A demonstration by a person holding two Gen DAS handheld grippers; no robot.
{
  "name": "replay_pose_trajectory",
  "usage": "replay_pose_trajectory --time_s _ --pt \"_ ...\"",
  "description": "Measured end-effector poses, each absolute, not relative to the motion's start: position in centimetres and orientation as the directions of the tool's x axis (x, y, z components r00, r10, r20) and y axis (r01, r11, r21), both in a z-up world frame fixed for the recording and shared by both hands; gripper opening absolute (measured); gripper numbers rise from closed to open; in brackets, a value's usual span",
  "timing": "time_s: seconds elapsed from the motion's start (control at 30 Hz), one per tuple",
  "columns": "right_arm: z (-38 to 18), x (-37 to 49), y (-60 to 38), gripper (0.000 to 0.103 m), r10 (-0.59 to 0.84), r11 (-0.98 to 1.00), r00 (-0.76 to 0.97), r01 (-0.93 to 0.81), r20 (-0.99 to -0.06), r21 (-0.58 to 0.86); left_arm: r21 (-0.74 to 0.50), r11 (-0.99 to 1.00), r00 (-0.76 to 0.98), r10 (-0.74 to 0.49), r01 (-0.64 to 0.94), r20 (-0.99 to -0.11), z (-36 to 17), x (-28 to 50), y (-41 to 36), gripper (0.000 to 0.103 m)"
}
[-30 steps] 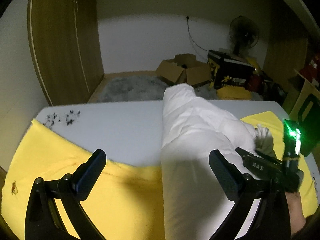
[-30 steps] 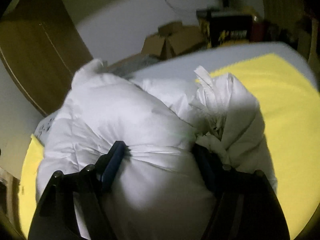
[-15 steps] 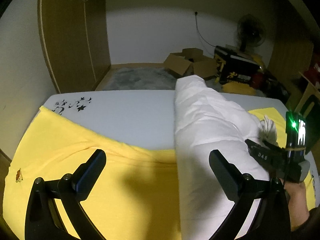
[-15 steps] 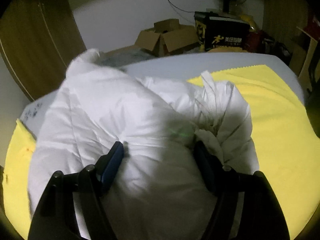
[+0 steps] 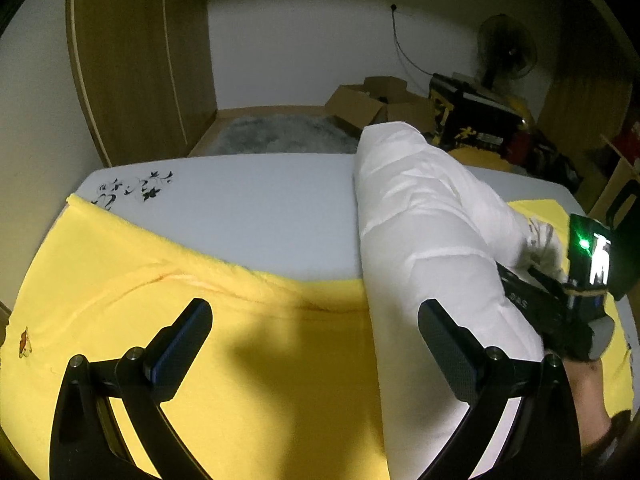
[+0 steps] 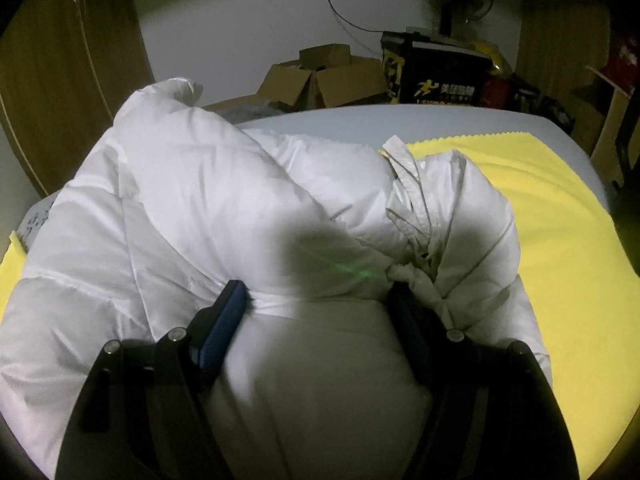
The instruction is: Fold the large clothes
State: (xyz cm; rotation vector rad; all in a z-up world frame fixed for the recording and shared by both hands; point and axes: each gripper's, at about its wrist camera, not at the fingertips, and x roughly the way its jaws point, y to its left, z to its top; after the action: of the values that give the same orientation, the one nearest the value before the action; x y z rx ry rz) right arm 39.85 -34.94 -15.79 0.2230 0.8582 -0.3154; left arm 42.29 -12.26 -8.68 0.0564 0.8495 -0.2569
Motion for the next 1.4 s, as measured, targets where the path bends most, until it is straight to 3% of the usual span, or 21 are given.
replay_pose_trajectory --time_s 0.27,0.37,0.47,0.67,0.87,0.93,1.07,1.13,1.27,1.4 --pt "-13.3 40.0 -33.1 0.074 -0.273 0.930 0.593 0.366 -0.758 -0.049 -0.064 0.968 0.676 -0.216 0.243 -0.704 -4.8 38.1 -9.0 0.103" --pt "-9.4 36.4 -30.3 0.075 -0.253 0.938 0.684 0.346 -0.684 -0.002 -0.064 0.972 0.683 -0.207 0.228 -0.700 -4.3 37.5 -8.0 0.103" --pt "-7.5 33.2 -26.7 0.076 -0.176 0.965 0.724 0.261 -0.667 0.029 -0.072 0.974 0.676 -0.203 0.217 -0.708 -4.4 37.4 -7.7 0.103" --pt "-10.1 32.1 -23.1 0.076 -0.160 0.980 0.665 0.193 -0.730 -0.039 -0.073 0.973 0.658 -0.203 0.220 -0.726 -5.1 36.8 -8.0 0.103" --pt "-13.0 32.9 -23.7 0.084 -0.137 0.984 0.616 0.178 -0.775 -0.032 -0.069 0.975 0.631 -0.190 0.212 -0.752 -6.3 37.2 -8.0 0.103" --pt "-11.5 31.6 -24.9 0.081 -0.072 0.981 0.634 0.183 -0.770 0.059 -0.095 0.972 0.606 -0.208 0.213 -0.767 -6.9 37.6 -7.8 0.103" --pt "-7.6 24.6 -29.7 0.083 0.112 0.905 0.764 0.185 -0.635 0.382 -0.177 0.957 0.536 -0.276 0.229 -0.798 -8.3 39.1 -7.4 0.103" --pt "-7.0 20.8 -32.5 0.083 0.169 0.852 0.787 0.186 -0.593 0.489 -0.277 0.931 0.467 -0.359 0.236 -0.808 -9.3 40.6 -7.1 0.103" --pt "-9.1 15.2 -38.6 0.083 0.268 0.699 0.789 0.235 -0.553 0.675 -0.494 0.847 0.333 -0.531 0.196 -0.779 -11.3 43.6 -6.8 0.103" --pt "-13.2 15.1 -41.4 0.083 0.356 0.593 0.750 0.280 -0.557 0.755 -0.495 0.855 0.332 -0.517 0.155 -0.789 -12.1 44.4 -6.9 0.103"
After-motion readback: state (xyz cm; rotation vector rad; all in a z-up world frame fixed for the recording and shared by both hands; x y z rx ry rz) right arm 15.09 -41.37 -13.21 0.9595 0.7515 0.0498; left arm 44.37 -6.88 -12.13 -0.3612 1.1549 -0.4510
